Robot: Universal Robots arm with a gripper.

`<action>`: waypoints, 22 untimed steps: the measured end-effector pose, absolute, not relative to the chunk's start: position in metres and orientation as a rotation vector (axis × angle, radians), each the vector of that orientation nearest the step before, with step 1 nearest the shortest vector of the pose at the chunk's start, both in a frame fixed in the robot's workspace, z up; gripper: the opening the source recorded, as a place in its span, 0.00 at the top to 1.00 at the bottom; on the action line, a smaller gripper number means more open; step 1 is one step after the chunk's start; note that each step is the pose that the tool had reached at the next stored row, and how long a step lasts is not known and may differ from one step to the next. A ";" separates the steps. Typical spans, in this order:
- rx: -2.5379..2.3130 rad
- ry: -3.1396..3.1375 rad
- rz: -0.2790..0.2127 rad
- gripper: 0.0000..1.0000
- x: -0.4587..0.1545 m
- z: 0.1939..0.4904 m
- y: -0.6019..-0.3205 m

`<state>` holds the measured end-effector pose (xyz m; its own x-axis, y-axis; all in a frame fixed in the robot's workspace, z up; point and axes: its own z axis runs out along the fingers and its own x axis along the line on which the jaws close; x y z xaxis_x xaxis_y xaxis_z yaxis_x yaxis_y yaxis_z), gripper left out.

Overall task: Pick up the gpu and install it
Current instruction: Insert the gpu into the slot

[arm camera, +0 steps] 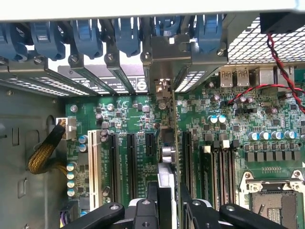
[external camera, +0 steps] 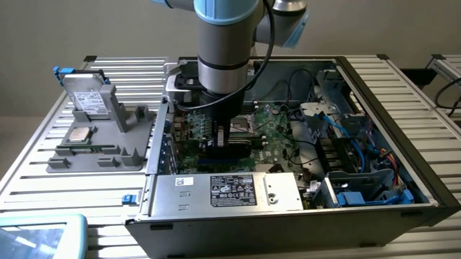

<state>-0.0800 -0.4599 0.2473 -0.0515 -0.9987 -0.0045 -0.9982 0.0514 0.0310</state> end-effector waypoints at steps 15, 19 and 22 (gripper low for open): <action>2.150 -2.264 -0.040 0.72 -0.080 0.246 -0.460; 2.150 -2.265 -0.040 0.72 -0.080 0.245 -0.460; 2.150 -2.265 -0.040 0.72 -0.080 0.245 -0.460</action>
